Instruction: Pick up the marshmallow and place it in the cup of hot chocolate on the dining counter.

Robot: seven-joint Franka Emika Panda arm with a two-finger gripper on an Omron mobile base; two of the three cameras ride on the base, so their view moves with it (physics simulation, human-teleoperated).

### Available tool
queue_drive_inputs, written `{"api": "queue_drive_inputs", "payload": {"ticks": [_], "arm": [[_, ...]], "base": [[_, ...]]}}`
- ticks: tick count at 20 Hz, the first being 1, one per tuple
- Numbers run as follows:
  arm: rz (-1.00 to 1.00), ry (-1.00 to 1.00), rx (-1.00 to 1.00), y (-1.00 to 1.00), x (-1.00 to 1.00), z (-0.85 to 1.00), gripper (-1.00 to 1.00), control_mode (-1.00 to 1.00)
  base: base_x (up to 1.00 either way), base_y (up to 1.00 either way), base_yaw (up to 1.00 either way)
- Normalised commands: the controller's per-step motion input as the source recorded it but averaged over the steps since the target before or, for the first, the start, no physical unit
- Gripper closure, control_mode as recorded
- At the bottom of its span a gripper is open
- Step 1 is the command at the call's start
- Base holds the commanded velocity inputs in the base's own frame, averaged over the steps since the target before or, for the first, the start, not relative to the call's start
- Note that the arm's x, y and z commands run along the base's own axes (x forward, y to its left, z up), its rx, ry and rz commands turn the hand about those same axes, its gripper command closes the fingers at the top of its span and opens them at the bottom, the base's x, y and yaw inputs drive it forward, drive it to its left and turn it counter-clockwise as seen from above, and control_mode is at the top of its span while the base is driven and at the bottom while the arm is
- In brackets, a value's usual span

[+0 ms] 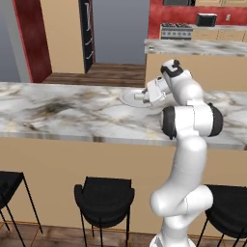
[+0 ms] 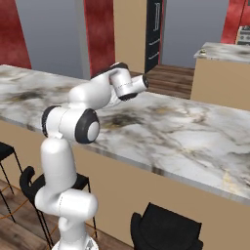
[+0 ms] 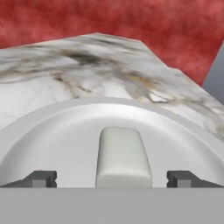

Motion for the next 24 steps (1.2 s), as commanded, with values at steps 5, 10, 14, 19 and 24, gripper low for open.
{"api": "queue_drive_inputs", "payload": {"ticks": [5, 10, 14, 19, 24], "arm": [[0.0, 0.01, 0.0, 0.06, 0.12, -0.13, 1.0, -1.0], [0.0, 0.0, 0.0, 0.3, 0.06, -0.12, 1.0, -1.0], [0.0, 0.0, 0.0, 0.43, 0.15, -0.02, 1.0, -1.0], [0.02, 0.01, 0.0, 0.39, 0.34, -0.05, 1.0, -1.0], [0.03, 0.0, 0.0, 0.02, 0.03, 0.07, 1.0, -1.0]], "base": [[0.0, 0.0, 0.0], [0.0, 0.0, 0.0], [0.0, 0.0, 0.0], [0.0, 0.0, 0.0], [0.0, 0.0, 0.0]]}}
